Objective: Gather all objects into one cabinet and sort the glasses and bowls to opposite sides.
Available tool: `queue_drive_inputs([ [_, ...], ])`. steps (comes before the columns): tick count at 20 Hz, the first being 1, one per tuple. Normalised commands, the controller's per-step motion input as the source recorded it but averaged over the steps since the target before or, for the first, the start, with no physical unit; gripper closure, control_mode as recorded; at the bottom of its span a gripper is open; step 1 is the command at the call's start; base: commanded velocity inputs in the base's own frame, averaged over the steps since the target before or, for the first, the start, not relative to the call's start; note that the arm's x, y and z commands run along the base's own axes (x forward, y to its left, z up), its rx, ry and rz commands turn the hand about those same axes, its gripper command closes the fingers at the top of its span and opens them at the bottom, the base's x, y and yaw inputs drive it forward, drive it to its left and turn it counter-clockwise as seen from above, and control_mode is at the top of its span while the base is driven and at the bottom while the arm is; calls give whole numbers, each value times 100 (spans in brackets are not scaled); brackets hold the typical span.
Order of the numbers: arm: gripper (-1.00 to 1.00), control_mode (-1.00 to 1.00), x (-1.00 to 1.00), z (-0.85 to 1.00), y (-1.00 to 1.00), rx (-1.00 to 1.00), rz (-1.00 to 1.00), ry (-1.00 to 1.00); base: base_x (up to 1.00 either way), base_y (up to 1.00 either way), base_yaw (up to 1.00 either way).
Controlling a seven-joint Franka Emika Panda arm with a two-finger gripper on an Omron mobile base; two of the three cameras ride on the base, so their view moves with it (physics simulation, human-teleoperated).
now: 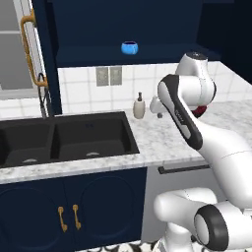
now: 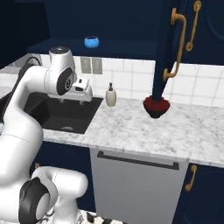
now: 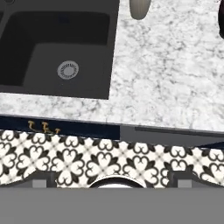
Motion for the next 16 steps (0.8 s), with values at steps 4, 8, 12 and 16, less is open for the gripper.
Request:
queue_drive_inputs([
  [4,-100,100,0,0,0,0,0,0,50,29,-2],
  [8,-100,100,0,0,0,0,0,0,30,19,0],
  [12,-100,100,0,0,0,0,0,0,48,9,0],
  [16,-100,100,0,0,0,0,0,0,40,9,0],
])
